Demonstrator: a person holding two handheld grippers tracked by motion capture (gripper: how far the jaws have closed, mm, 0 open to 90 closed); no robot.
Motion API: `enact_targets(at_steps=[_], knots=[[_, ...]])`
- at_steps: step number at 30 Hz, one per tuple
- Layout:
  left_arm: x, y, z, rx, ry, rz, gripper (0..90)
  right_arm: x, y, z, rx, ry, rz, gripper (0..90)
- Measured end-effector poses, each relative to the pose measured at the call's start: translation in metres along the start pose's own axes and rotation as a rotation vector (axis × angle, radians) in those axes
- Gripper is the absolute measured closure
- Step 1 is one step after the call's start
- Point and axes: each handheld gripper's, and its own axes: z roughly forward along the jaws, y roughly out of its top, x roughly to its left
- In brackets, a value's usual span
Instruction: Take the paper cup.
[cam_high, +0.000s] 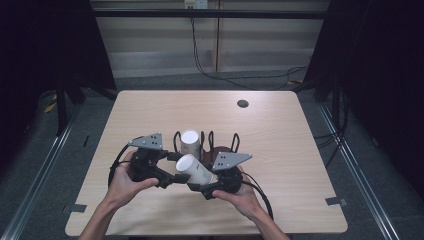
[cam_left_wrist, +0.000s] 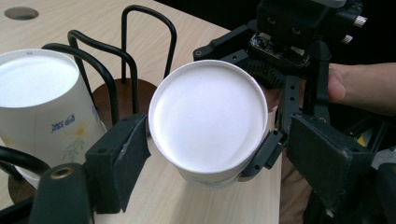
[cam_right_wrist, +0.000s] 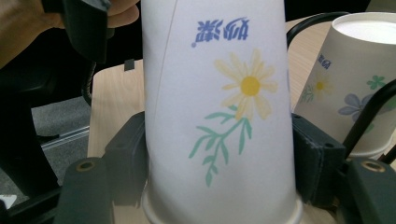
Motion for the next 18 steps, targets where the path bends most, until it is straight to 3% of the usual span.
enact_targets(at_steps=[8,18], knots=[[0.0007,0.0001,-0.0049,-0.010,0.020,0.009,18.9,-0.0030,0.0023,-0.0049,0.016,-0.002,0.006,31.6],[-0.0001,-0.0019,-0.0015,0.006,0.036,0.021,18.8,-0.0078,0.0024,-0.0094,0.082,-0.015,0.023,32.3]])
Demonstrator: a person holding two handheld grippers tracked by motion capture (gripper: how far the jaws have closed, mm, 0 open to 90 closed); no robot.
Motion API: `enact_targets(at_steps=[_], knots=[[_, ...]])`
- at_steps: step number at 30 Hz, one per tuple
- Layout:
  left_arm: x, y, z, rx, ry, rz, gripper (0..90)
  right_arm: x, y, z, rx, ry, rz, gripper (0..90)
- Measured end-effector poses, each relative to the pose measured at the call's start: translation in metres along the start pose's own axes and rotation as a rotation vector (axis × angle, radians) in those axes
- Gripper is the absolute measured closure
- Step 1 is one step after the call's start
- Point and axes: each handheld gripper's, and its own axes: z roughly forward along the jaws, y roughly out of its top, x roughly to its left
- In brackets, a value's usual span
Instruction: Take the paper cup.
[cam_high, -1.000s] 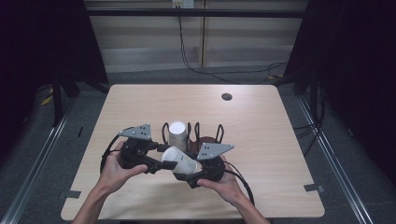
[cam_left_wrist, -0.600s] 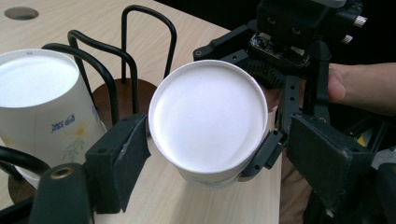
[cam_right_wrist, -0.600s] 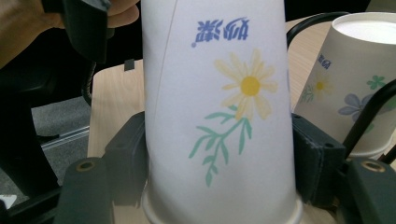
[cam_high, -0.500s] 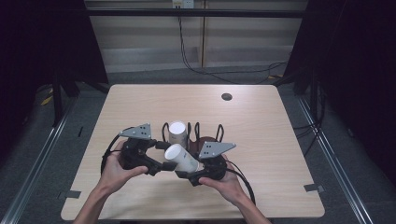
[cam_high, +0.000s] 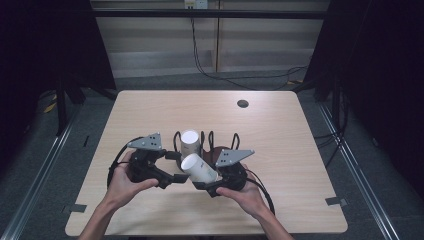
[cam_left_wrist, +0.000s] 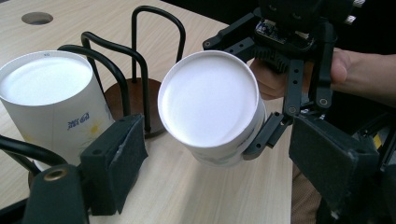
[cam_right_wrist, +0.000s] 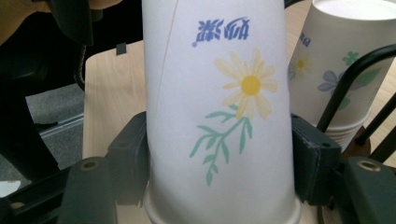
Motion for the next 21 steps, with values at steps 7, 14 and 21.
enact_targets(at_steps=[7,14,21], knots=[[0.001,-0.002,-0.001,0.010,0.026,0.012,18.5,-0.003,0.004,-0.007,0.037,-0.003,0.000,32.5],[0.000,-0.003,0.002,0.024,0.040,0.025,18.3,-0.008,0.007,-0.016,0.094,-0.017,-0.011,32.5],[-0.001,-0.005,0.006,0.054,0.052,0.054,17.7,-0.009,0.010,-0.021,0.148,-0.019,-0.021,32.9]])
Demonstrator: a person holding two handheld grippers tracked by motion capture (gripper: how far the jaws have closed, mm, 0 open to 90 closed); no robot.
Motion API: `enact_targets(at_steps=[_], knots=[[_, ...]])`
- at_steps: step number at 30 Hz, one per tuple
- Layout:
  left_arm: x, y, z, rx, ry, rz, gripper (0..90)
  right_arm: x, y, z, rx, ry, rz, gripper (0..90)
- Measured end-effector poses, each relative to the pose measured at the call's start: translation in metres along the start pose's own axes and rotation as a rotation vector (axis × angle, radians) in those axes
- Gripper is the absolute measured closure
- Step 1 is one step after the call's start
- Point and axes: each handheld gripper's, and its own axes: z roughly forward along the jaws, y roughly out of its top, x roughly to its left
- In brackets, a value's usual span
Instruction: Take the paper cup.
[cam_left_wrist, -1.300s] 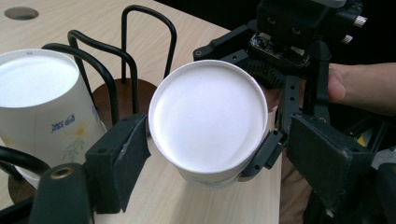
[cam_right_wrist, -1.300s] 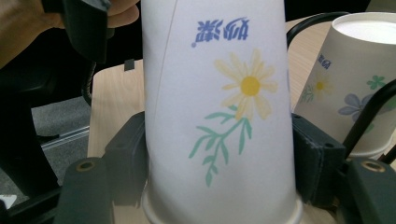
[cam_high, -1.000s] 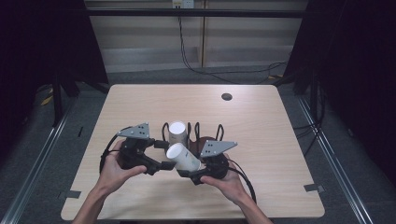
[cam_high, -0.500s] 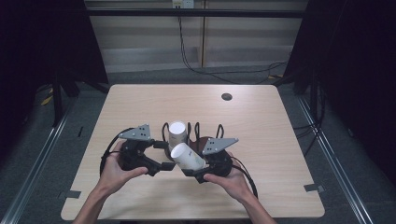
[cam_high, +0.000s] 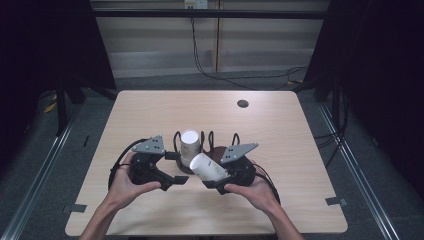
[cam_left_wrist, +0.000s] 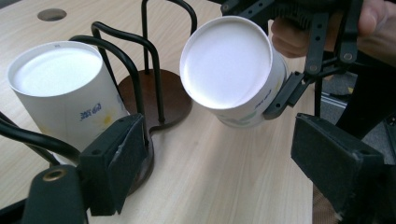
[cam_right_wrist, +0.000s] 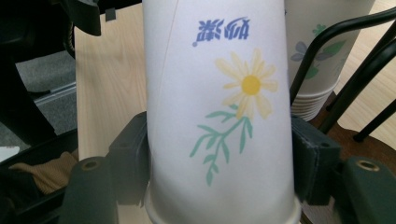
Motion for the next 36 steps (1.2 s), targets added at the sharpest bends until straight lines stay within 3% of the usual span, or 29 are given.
enact_targets(at_steps=[10,14,18,36], knots=[[-0.002,-0.001,0.003,0.015,0.001,0.018,18.2,-0.002,0.002,-0.006,0.048,-0.010,-0.014,32.8],[-0.002,-0.002,0.007,0.038,-0.008,0.029,18.8,-0.001,0.002,-0.007,0.097,0.005,-0.027,32.8],[-0.003,-0.003,0.012,0.039,-0.009,0.005,19.4,0.000,0.002,-0.006,0.147,0.014,-0.045,32.8],[-0.012,-0.003,0.028,0.132,-0.062,0.069,20.9,0.008,0.012,-0.003,0.298,0.019,-0.127,33.6]])
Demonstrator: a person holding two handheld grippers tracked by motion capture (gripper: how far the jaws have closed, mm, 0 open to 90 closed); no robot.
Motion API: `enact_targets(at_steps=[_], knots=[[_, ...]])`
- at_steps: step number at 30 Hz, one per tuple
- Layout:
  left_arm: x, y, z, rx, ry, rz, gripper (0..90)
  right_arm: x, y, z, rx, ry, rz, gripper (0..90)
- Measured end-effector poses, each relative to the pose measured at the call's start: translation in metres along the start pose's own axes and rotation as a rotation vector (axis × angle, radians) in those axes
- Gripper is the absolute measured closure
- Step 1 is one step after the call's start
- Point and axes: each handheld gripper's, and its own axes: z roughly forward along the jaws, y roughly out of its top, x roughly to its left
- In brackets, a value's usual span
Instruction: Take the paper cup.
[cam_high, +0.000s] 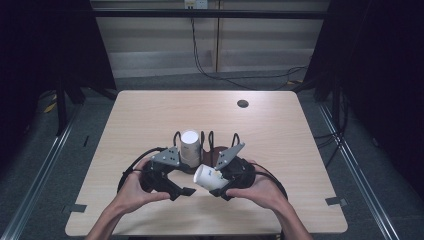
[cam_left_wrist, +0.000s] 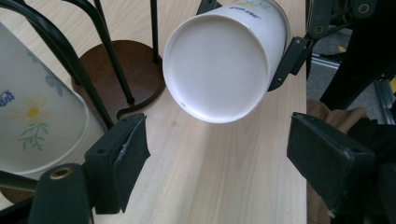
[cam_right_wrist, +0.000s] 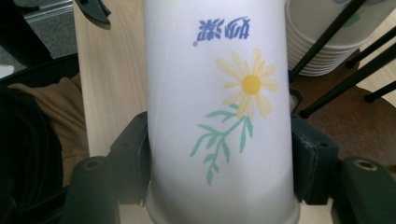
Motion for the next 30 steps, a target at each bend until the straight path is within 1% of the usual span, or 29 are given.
enact_targets(at_steps=[1,2,3,4,5,6,7,8,10,11,12,14,15,16,17,18,20,21,22,23,24,26,27,28,30], knots=[[0.000,0.000,0.000,0.005,-0.002,-0.004,20.9,0.000,0.001,0.000,0.001,0.007,-0.005,33.6],[0.000,0.000,0.000,0.004,-0.002,-0.008,21.0,0.000,0.002,-0.001,0.010,0.009,0.000,33.6],[-0.001,0.000,-0.001,-0.002,0.005,-0.012,21.1,0.000,0.004,-0.001,0.020,0.011,-0.006,33.6],[0.000,0.000,-0.002,0.001,0.009,-0.006,21.2,0.000,0.005,-0.001,0.030,0.013,-0.005,33.6],[-0.001,0.000,-0.003,-0.006,0.021,-0.001,21.2,0.000,0.006,-0.001,0.036,0.016,-0.004,33.6],[-0.002,-0.001,-0.004,-0.023,0.037,-0.004,21.2,-0.001,0.006,-0.001,0.047,0.019,-0.004,33.6],[-0.002,-0.002,-0.005,-0.023,0.048,0.009,21.2,-0.001,0.008,-0.001,0.052,0.019,-0.008,33.5],[-0.003,-0.002,-0.005,-0.022,0.045,0.003,21.4,-0.001,0.009,-0.001,0.061,0.019,-0.011,33.5],[-0.002,-0.003,-0.004,-0.015,0.043,0.012,23.0,-0.002,0.011,0.002,0.080,0.030,-0.019,33.4],[-0.002,-0.004,-0.004,-0.011,0.047,0.002,22.9,-0.002,0.012,0.003,0.084,0.028,-0.024,33.3],[-0.001,-0.004,-0.003,-0.017,0.048,-0.007,22.5,-0.003,0.013,0.006,0.093,0.036,-0.022,33.3],[0.000,-0.004,-0.001,-0.013,0.041,-0.020,19.7,-0.003,0.014,0.009,0.108,0.032,-0.027,33.3],[0.001,-0.004,0.000,0.003,0.026,-0.015,19.8,-0.003,0.014,0.010,0.118,0.035,-0.026,33.3],[0.002,-0.005,0.002,0.003,0.009,-0.028,20.9,-0.003,0.014,0.011,0.118,0.045,-0.031,33.3],[0.002,-0.005,0.002,0.011,0.007,-0.026,21.6,-0.002,0.014,0.012,0.123,0.046,-0.034,33.4],[0.003,-0.005,0.003,0.010,0.008,-0.033,21.3,-0.001,0.014,0.012,0.136,0.044,-0.027,33.3],[0.003,-0.005,0.005,0.022,-0.007,-0.026,21.2,-0.003,0.014,0.012,0.132,0.041,-0.040,33.1],[0.002,-0.005,0.006,0.024,-0.014,-0.026,21.2,-0.004,0.013,0.012,0.138,0.043,-0.039,33.1],[0.002,-0.005,0.008,0.027,-0.020,-0.022,21.2,-0.005,0.013,0.013,0.144,0.046,-0.031,33.1],[0.003,-0.005,0.009,0.036,-0.027,-0.014,21.2,-0.005,0.013,0.014,0.152,0.046,-0.034,33.1],[0.002,-0.004,0.010,0.040,-0.027,-0.005,21.3,-0.004,0.013,0.014,0.168,0.047,-0.028,33.1],[0.001,-0.004,0.012,0.049,-0.033,-0.004,23.2,-0.002,0.014,0.016,0.172,0.054,-0.052,33.1],[0.000,-0.005,0.013,0.054,-0.033,-0.002,23.3,-0.001,0.014,0.016,0.179,0.052,-0.048,33.1],[0.000,-0.005,0.014,0.064,-0.039,0.009,23.7,0.000,0.014,0.017,0.184,0.055,-0.052,33.1],[-0.001,-0.006,0.015,0.069,-0.043,0.015,26.7,0.003,0.013,0.020,0.200,0.066,-0.061,33.1]])
